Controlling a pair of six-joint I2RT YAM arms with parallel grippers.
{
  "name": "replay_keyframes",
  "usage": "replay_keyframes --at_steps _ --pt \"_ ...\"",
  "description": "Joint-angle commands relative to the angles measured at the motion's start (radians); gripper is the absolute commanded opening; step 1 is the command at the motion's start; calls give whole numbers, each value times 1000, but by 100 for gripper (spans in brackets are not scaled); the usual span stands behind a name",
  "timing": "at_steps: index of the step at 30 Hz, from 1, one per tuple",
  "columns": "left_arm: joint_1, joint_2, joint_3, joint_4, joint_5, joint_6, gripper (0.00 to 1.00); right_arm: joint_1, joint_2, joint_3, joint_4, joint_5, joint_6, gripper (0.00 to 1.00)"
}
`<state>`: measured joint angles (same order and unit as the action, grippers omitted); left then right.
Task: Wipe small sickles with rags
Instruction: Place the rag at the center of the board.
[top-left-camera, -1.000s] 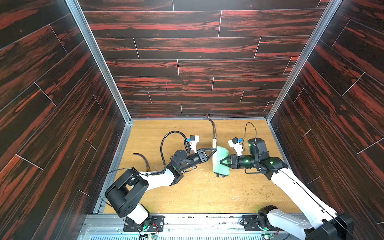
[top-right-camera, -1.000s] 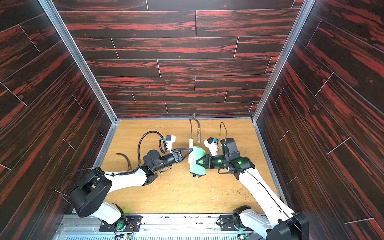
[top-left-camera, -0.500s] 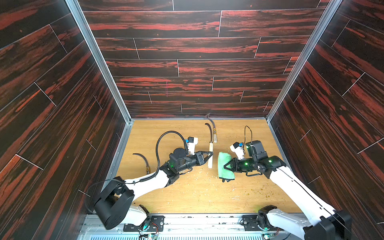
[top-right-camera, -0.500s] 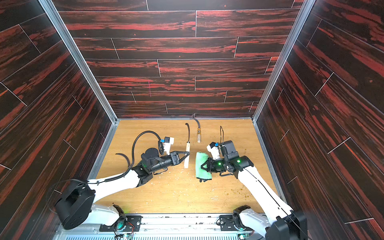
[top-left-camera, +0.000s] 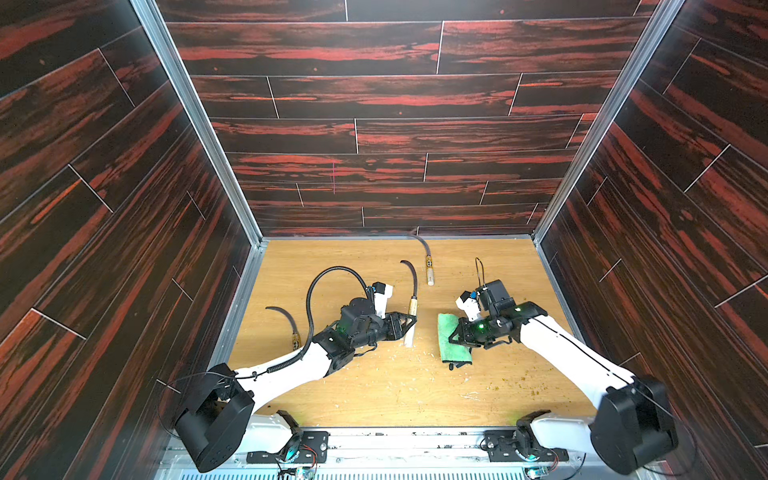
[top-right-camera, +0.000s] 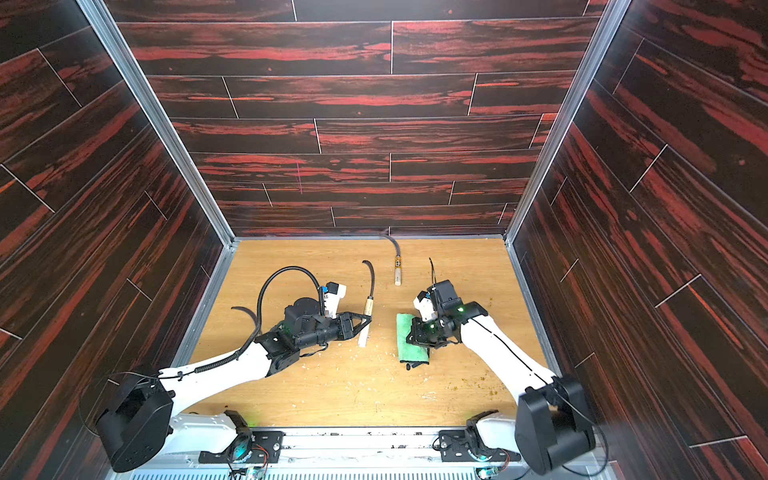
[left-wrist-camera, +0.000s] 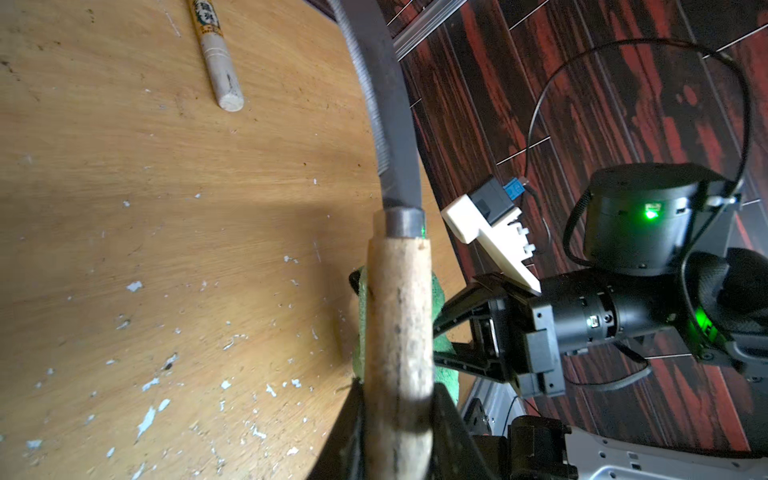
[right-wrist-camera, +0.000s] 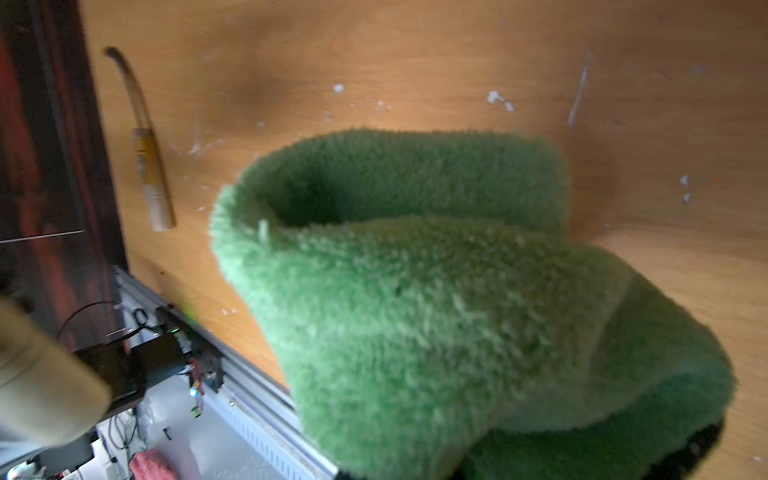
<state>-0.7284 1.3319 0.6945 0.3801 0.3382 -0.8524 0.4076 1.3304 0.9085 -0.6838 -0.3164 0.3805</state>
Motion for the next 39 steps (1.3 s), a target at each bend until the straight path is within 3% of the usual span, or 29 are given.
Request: replay_keyframes --at_steps 1,18,27,39 --pt "5 -26 -12 5 -4 26 0 0 37 -5 7 17 -18 0" --pt "5 -26 -37 43 -14 21 0 3 211 -4 52 33 -25 24" --pt "4 -28 -66 79 -11 16 0 41 249 31 28 96 -16 51" --pt "4 19 -67 134 13 10 0 72 158 103 -121 215 17 60"
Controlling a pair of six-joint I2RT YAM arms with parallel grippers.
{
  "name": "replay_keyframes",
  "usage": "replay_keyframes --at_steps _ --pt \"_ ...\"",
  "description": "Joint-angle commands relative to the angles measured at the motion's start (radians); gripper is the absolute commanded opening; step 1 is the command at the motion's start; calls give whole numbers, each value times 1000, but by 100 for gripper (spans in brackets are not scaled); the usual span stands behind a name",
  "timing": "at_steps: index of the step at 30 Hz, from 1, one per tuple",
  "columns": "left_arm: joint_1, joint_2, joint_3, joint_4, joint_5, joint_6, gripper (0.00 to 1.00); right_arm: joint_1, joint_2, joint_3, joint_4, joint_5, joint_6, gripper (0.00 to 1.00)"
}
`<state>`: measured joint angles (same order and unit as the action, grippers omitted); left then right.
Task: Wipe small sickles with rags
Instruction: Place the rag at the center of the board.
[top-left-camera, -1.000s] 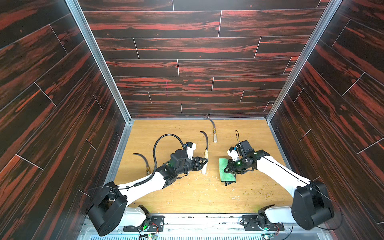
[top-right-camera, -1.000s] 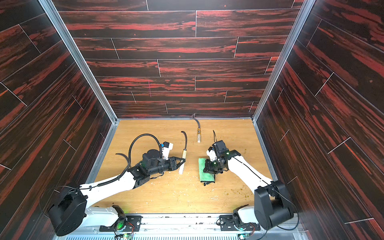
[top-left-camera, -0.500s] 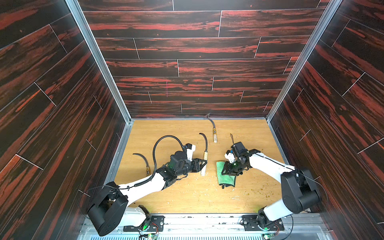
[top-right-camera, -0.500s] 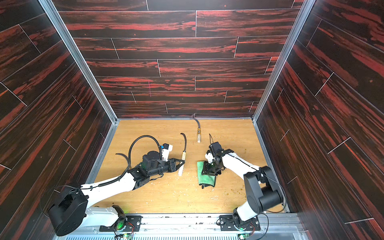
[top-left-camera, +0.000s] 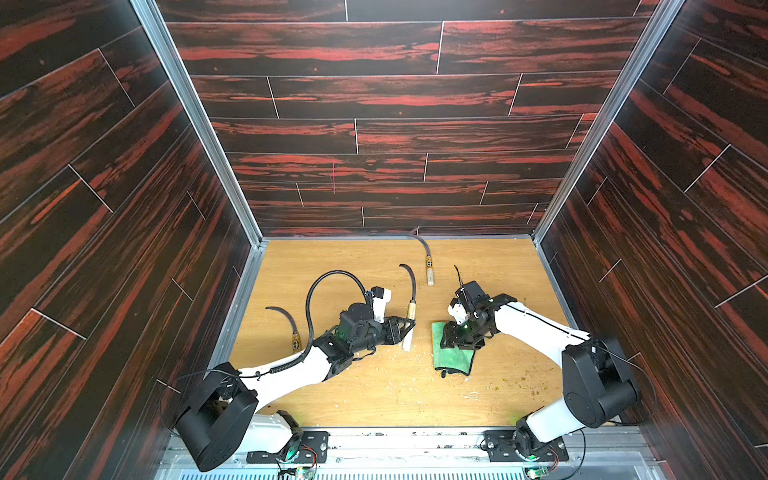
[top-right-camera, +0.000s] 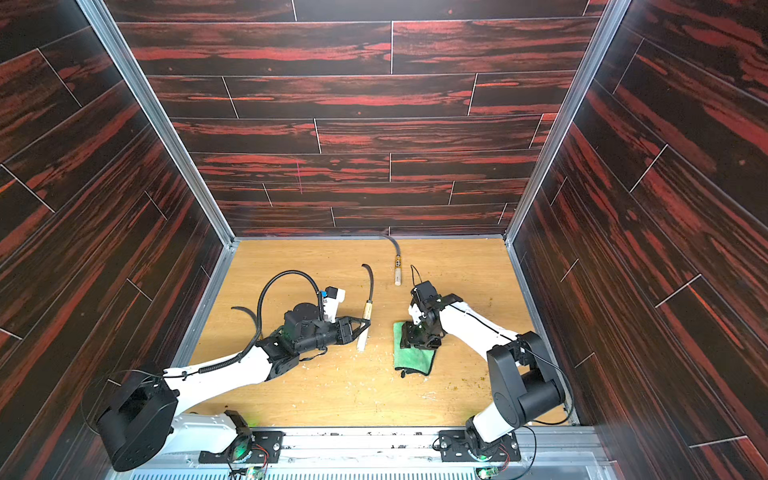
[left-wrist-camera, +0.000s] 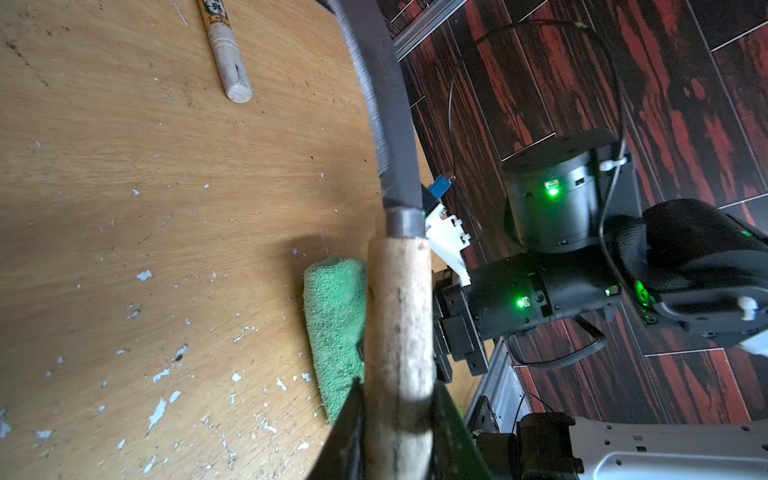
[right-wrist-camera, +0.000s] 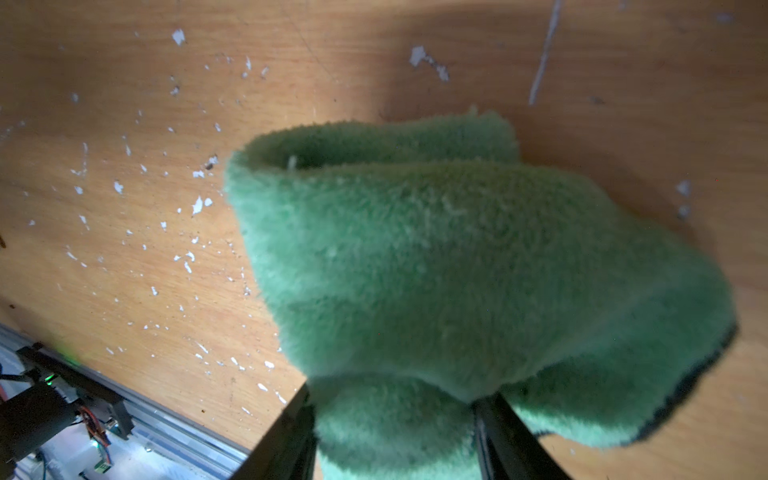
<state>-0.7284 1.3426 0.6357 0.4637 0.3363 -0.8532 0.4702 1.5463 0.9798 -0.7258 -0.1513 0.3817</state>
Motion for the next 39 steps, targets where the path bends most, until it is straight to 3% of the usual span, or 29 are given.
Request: replay_keyframes --at_steps 1,5,16,26,29,39 --pt "4 12 -7 53 17 10 0 13 -68 39 -98 69 20 60" --pt "4 24 0 61 24 11 0 26 -105 67 -174 151 35 60" --pt "5 43 12 81 32 7 0 99 -170 141 -293 234 73 60" --pt "5 37 -1 101 29 -1 0 109 -165 126 -275 253 62 82" --pt "5 26 -5 90 26 2 0 110 -164 127 -261 241 62 95" --pt "6 17 -13 92 23 0 0 111 -179 128 -209 189 57 97"
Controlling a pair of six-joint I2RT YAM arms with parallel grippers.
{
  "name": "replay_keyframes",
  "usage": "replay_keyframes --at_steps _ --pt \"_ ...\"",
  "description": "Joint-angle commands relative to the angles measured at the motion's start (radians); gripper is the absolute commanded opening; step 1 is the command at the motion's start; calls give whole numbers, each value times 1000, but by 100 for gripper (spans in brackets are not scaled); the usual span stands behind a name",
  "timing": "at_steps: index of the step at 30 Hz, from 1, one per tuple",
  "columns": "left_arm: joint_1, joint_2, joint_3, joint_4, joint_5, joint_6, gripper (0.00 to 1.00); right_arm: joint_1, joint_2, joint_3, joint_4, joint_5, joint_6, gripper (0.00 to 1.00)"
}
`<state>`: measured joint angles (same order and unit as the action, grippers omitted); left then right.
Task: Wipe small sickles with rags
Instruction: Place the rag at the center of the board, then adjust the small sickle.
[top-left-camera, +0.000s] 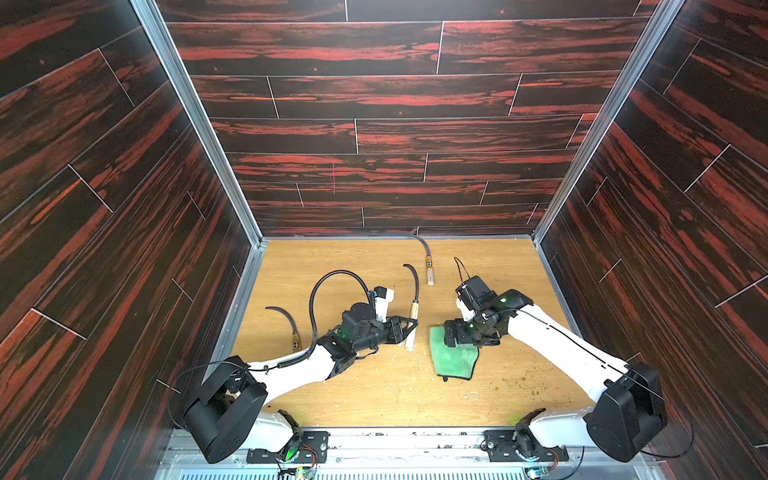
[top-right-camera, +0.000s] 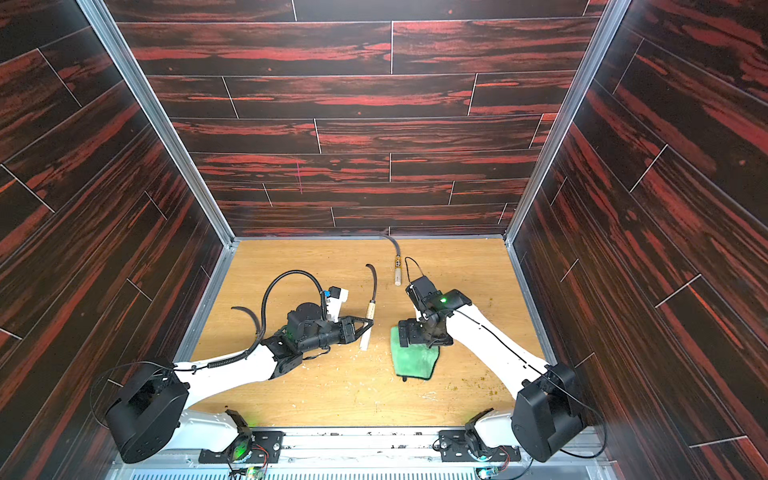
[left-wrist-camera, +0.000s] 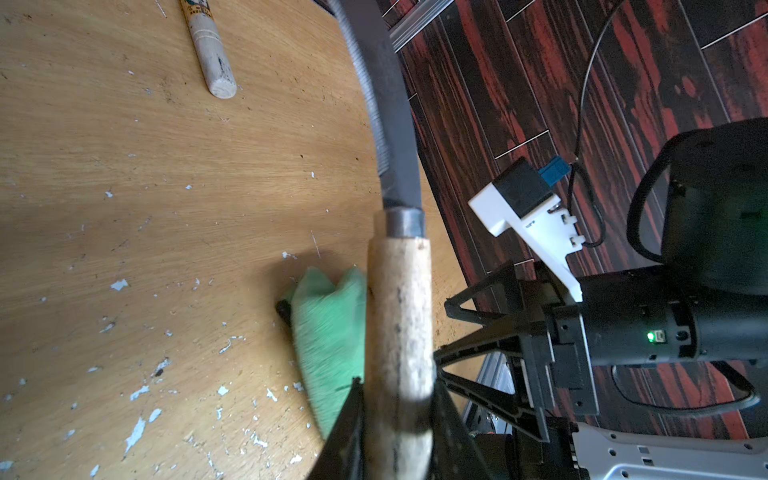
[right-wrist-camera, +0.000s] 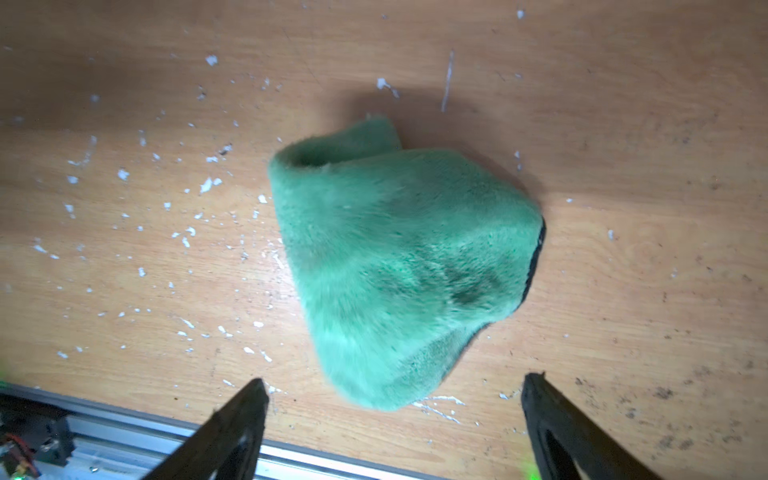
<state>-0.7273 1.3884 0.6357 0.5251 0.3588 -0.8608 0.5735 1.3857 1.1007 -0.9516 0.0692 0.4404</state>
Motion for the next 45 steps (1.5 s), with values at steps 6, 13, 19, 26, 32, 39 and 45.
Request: replay_keyframes --at_steps 6,13,19,26,32,39,45 --pt "5 -21 -7 35 11 7 0 17 -37 16 36 -2 -3 97" --pt "4 -1 -26 108 58 -17 0 17 -83 39 247 -159 27 67" --pt "3 6 -41 152 66 -45 0 17 -54 59 387 -261 71 49" --pt "3 42 -39 255 77 -96 0 17 -38 45 480 -330 99 47" --pt "4 82 -32 323 89 -132 0 17 -19 49 512 -383 107 48" --pt "3 59 -30 318 80 -128 0 17 4 47 502 -388 115 48" --pt "3 56 -30 309 87 -122 0 17 16 47 521 -408 117 43"
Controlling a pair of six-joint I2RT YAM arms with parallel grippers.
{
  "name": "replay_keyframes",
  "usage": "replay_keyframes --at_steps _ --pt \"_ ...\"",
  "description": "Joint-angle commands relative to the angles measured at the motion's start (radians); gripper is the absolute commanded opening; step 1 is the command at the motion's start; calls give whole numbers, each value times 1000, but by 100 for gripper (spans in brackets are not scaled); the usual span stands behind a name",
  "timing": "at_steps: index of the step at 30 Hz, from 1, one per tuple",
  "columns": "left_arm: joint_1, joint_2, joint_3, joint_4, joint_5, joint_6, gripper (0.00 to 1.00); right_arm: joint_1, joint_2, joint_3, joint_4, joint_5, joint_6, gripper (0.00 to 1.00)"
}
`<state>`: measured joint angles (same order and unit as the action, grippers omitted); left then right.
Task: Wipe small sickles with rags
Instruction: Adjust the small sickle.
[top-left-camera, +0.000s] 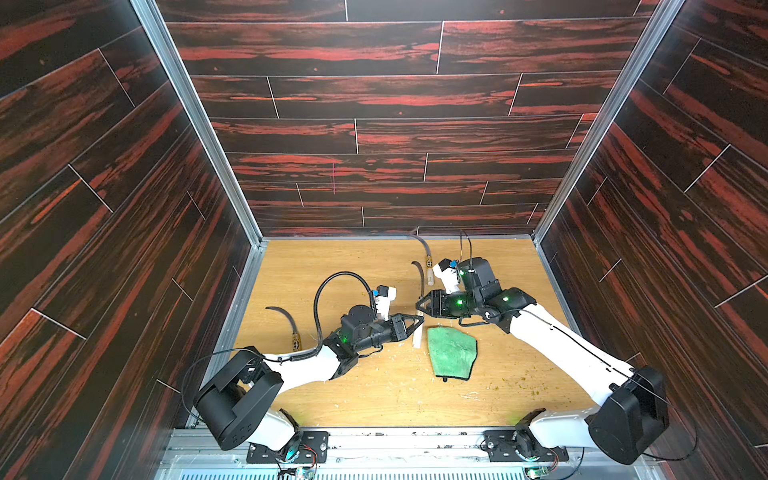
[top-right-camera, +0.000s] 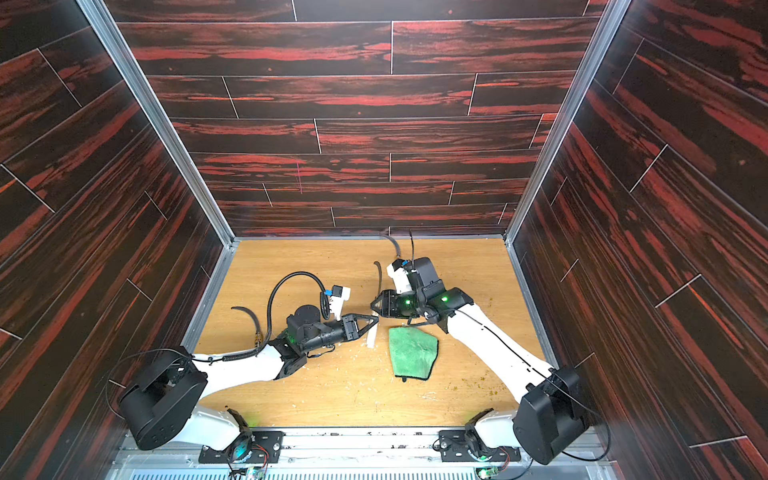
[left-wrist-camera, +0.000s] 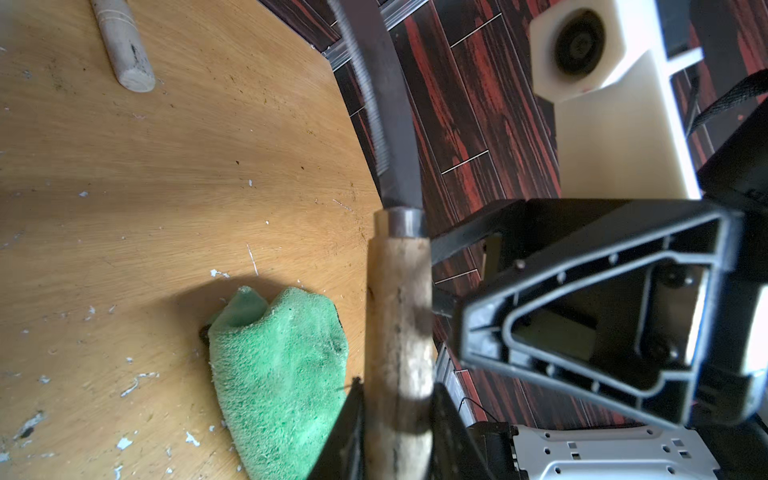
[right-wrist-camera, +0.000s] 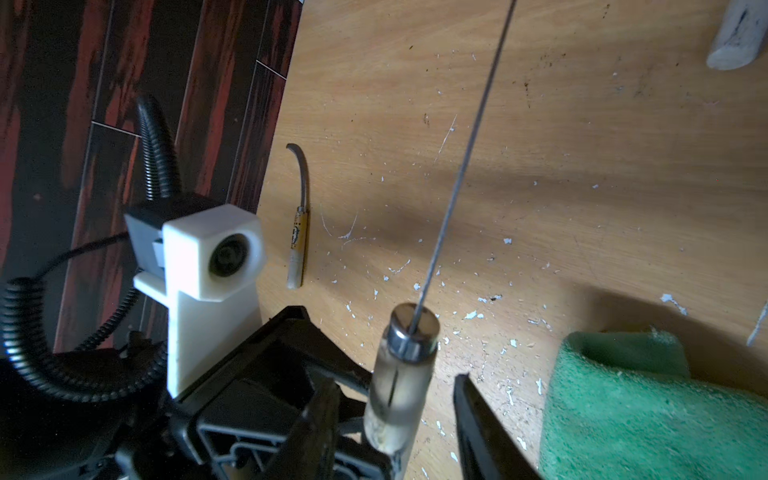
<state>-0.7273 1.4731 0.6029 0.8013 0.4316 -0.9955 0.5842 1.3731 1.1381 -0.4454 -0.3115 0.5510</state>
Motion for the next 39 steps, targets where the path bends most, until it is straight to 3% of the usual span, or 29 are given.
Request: replay_keyframes --at_steps 1,13,19,24,30,31,39 --pt "3 -28 2 34 12 13 0 6 33 11 22 -28 8 40" --pt "2 -34 5 30 17 17 0 6 84 25 39 -97 14 34" --pt "2 -29 12 24 18 17 0 6 80 25 50 -95 28 12" --pt "-2 -18 30 8 21 21 23 6 70 15 72 -82 68 6" --pt "-31 8 75 -58 23 54 35 11 69 9 106 -77 112 3" --pt "-37 13 82 -68 21 59 40 14 70 12 106 -77 114 3" --pt "-61 68 128 -110 13 74 43 29 72 28 106 -75 119 2"
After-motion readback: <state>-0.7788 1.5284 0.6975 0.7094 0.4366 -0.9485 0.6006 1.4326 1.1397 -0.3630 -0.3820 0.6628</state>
